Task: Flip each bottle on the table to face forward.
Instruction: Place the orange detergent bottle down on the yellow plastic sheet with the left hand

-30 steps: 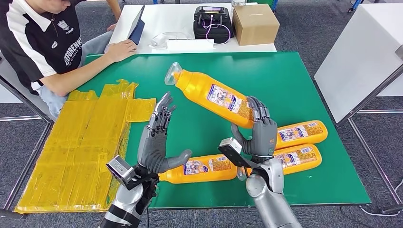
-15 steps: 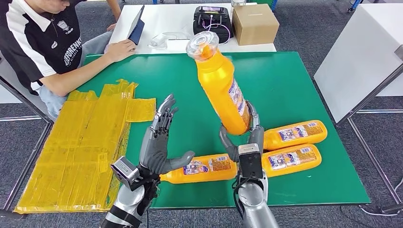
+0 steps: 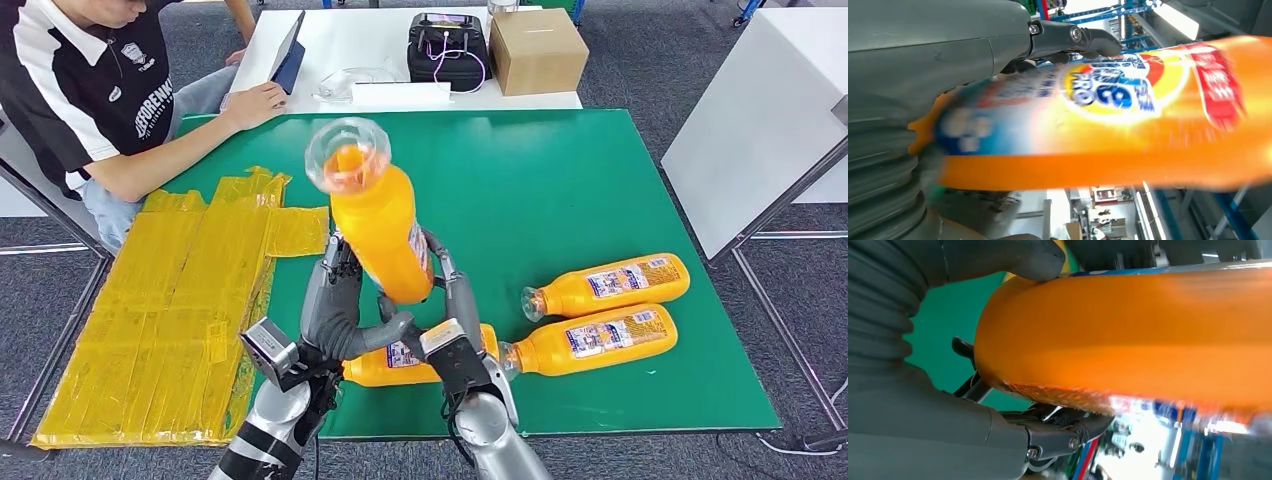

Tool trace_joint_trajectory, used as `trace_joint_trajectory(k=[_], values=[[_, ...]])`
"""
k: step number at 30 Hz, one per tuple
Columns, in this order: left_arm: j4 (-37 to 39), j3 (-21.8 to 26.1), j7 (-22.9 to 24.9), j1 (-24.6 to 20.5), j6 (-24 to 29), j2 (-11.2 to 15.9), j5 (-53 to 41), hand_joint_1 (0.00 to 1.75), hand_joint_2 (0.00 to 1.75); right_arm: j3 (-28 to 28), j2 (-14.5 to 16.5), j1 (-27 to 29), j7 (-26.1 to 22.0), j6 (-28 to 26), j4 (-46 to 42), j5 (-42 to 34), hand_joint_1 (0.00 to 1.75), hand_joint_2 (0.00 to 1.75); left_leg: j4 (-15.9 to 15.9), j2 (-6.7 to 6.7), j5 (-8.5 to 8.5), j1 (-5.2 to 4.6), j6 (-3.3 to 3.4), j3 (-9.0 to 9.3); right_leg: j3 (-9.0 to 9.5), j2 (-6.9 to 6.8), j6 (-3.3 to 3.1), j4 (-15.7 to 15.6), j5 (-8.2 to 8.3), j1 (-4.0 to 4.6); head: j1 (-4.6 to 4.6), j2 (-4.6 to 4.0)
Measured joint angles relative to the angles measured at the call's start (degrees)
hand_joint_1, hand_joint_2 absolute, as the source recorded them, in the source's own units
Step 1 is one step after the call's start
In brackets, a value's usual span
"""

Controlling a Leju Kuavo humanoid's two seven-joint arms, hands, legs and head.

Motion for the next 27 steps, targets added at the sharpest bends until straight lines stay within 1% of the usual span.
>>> trace_joint_trajectory(k=[7, 14, 21, 27], values=[[1.73, 0.38, 1.01, -1.09, -0.46, -0.01, 2.21, 0.0, 1.75, 1.81, 0.23, -1.25, -0.14, -1.25, 4.27, 2.33, 1.75, 1.75, 0.0, 0.01, 0.01, 0.0, 0.0, 0.0, 0.0, 0.01, 0.0, 0.0, 0.0, 0.0, 0.01, 0.0], [2.6, 0.95, 1.45, -1.32, -0.91, -0.01, 3.62, 0.0, 1.75, 2.45, 0.28, -1.96, 0.04, -1.47, 6.31, 2.98, 1.75, 1.75, 0.0, 0.01, 0.0, 0.0, 0.0, 0.0, -0.01, 0.01, 0.0, 0.0, 0.0, -0.01, -0.01, 0.0], [3.44, 3.04, 2.25, -1.85, -2.04, -0.01, 9.33, 0.0, 1.75, 3.9, 0.49, -3.47, 0.22, -2.22, 10.99, 4.67, 1.75, 1.75, 0.0, 0.03, 0.01, 0.01, -0.01, 0.01, -0.02, 0.01, 0.0, 0.0, 0.0, 0.0, -0.02, 0.0], [2.67, 4.25, 1.79, -1.73, -1.44, -0.01, 10.91, 0.0, 1.75, 4.36, 0.87, -4.25, -0.2, -2.21, 13.9, 4.71, 1.75, 1.75, 0.0, 0.03, 0.01, 0.01, -0.02, 0.0, -0.03, 0.01, 0.0, 0.01, 0.0, 0.0, -0.01, 0.0]])
